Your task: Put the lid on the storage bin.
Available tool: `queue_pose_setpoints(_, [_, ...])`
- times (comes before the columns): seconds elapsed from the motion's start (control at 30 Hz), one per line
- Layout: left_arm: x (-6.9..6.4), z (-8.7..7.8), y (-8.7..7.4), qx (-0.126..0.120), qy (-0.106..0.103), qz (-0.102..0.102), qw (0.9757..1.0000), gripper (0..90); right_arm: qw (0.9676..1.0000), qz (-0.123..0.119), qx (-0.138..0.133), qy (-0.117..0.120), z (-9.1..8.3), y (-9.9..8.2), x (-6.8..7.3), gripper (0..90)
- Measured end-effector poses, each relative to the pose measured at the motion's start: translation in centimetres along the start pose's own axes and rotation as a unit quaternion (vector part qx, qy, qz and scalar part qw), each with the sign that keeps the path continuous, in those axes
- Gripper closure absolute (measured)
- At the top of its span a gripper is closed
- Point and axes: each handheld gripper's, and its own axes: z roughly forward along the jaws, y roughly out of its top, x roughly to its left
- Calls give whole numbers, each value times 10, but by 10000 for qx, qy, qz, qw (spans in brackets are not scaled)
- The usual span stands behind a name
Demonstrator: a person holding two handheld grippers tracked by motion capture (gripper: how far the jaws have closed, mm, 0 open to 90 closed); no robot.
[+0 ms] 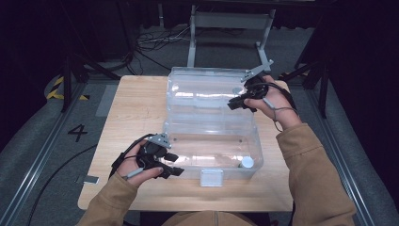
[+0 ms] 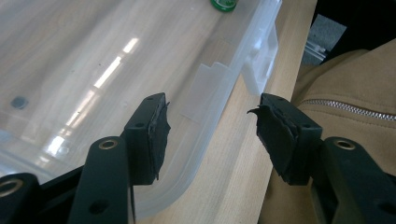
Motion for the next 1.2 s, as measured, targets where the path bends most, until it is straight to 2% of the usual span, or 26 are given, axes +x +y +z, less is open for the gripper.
queue_pose_setpoints(0.27, [-1, 16, 0, 266, -20, 74, 9996, 459, 10000, 36, -8, 13, 0, 0, 0, 775])
queue_pose_setpoints(0.37, [-3, 21, -1, 364, 105, 193, 9991, 538, 10000, 31, -22, 12, 0, -1, 0, 776])
queue_pose_setpoints(0.43, [-3, 24, -3, 374, 58, 199, 9991, 597, 10000, 43, -27, 10, 0, -1, 0, 776])
queue_pose_setpoints(0.73, [-1, 28, -4, 401, 289, 209, 9986, 726, 10000, 68, -46, -1, 0, -2, 1, 777])
queue_pose_setpoints(0.93, [1, 31, -6, 339, 242, 157, 9990, 727, 10000, 56, -55, -38, 0, -3, 2, 779])
queue_pose_setpoints(1.2, [0, 31, -7, 262, 277, 163, 9991, 725, 9999, 66, -63, -61, -2, -4, 5, 785])
